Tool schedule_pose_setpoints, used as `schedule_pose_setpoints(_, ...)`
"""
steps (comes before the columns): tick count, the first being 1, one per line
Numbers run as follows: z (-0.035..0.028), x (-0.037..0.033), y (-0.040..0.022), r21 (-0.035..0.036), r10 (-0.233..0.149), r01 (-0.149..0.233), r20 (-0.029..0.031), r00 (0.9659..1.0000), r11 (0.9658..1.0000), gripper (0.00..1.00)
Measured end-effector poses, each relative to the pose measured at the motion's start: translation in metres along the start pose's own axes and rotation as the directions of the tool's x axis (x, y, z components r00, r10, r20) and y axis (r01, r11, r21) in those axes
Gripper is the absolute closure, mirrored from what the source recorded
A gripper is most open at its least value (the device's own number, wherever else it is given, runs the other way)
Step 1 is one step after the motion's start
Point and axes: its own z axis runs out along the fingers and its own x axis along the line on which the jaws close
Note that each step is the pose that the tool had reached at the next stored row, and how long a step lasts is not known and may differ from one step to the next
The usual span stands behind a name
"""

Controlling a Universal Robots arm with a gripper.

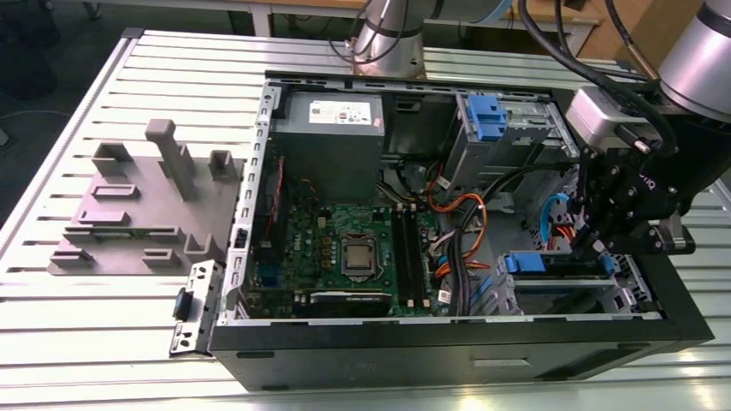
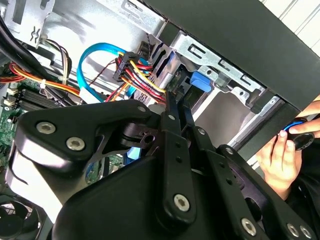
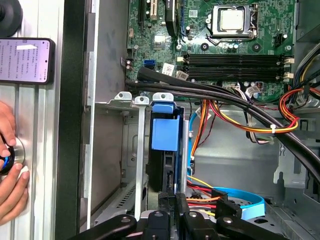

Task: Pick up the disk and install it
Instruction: 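Insert the first disk wire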

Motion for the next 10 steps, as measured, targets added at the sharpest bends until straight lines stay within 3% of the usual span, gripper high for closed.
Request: schedule_pose_setpoints(10, 0.0031, -0.0004, 0.0, 0.0001, 0.001, -0.001, 0.0008, 1.0, 1.0, 0.83)
